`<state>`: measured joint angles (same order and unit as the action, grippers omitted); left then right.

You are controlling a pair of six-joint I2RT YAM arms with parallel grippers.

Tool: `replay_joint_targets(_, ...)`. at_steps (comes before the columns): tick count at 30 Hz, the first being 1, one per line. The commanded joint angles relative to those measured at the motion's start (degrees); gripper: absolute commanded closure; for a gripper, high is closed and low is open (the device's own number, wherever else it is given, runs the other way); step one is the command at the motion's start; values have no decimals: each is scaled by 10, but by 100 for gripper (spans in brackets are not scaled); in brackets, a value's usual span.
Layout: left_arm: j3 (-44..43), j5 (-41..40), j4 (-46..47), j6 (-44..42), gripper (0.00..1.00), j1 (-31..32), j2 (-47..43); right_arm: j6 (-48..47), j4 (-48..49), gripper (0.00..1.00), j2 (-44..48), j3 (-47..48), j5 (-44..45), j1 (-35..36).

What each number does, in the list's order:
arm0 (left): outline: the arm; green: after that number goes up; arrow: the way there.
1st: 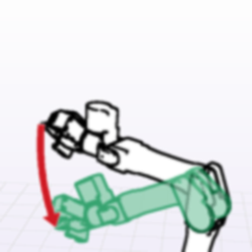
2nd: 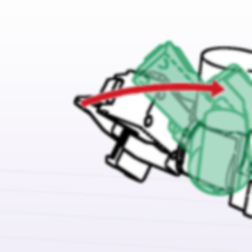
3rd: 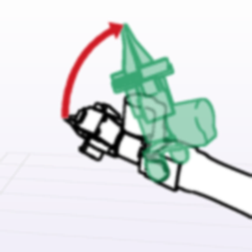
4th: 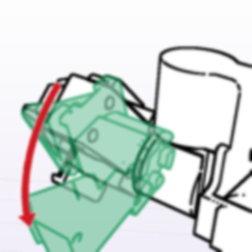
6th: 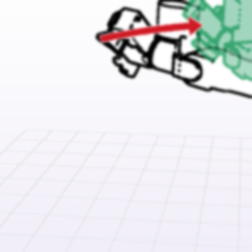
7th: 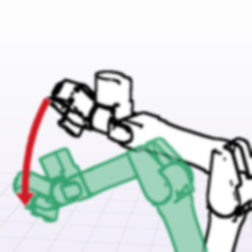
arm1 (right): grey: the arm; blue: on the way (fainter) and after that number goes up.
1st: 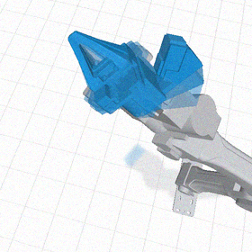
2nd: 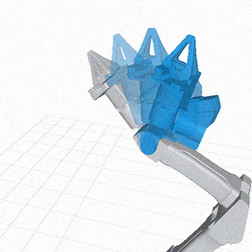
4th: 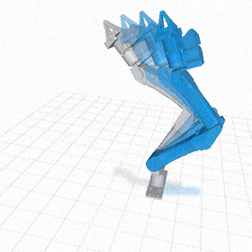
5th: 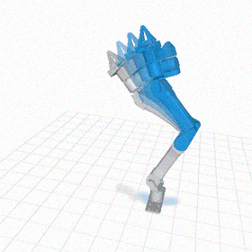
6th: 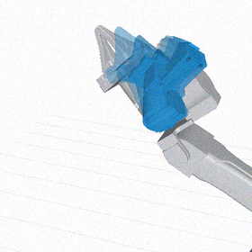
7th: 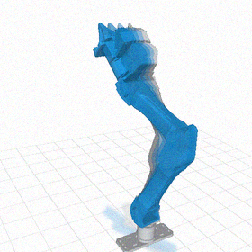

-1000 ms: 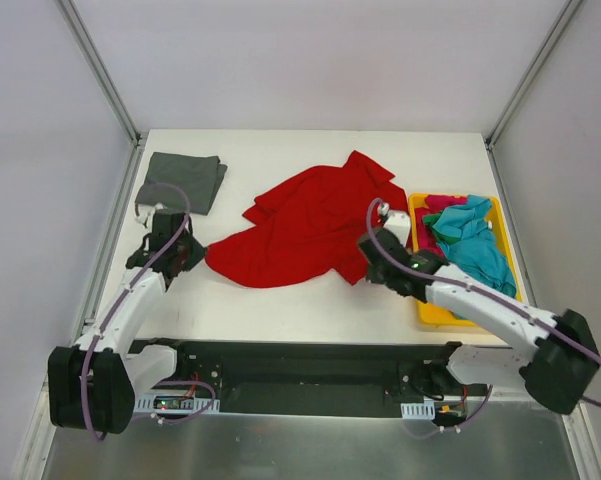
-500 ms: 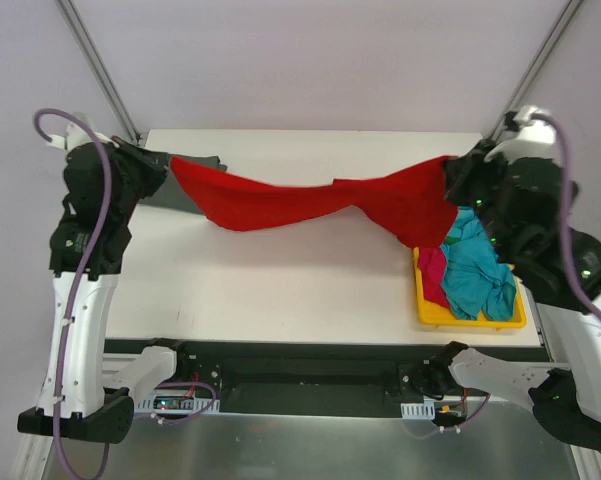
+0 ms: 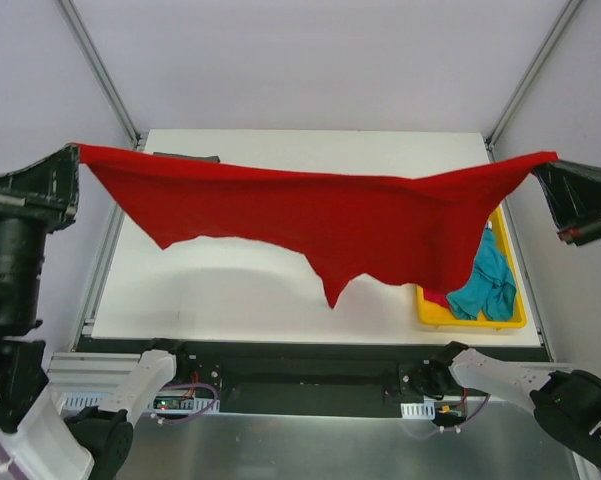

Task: Fold and stack the t-shirts
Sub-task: Flatten out the tshirt

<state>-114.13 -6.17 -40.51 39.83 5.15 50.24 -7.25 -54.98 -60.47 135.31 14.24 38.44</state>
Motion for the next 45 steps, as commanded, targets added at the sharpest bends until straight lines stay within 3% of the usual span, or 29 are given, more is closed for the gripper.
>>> replay_joint_targets(1,-28,5,-5,-28,100,-4,-29,-15,19,100,45,-21,-99,-2)
replay_joint_targets(4,-34,16,-5,-28,100,-4,-30,-8,23,100,41,-6,-111,-2)
replay_joint_targets(7,-34,14,-5,-33,100,-4,-8,-20,31,100,27,6,-63,-1)
replay_joint_targets(12,1,-20,-4,-49,100,-4,47,-54,56,100,-25,-35,93,-2)
replay_joint_targets(17,127,-73,13,-77,100,-4,129,-88,114,100,-107,-166,254,-8)
replay_joint_targets(21,248,-114,74,-55,100,0,233,-36,147,100,-181,-283,188,-66)
replay_joint_targets(24,307,-83,127,-53,100,0,335,1,220,100,-253,-363,115,-111)
replay_joint_targets(27,300,-102,129,-65,100,0,460,14,278,100,-341,-405,42,-131)
replay_joint_targets(32,269,-114,129,-68,100,0,606,52,271,100,-495,-362,-9,-144)
replay_joint_targets(37,241,-122,128,-72,100,0,657,69,269,100,-587,-320,-8,-150)
replay_joint_targets(45,246,-128,127,-79,100,-4,646,87,263,100,-579,-340,-23,-156)
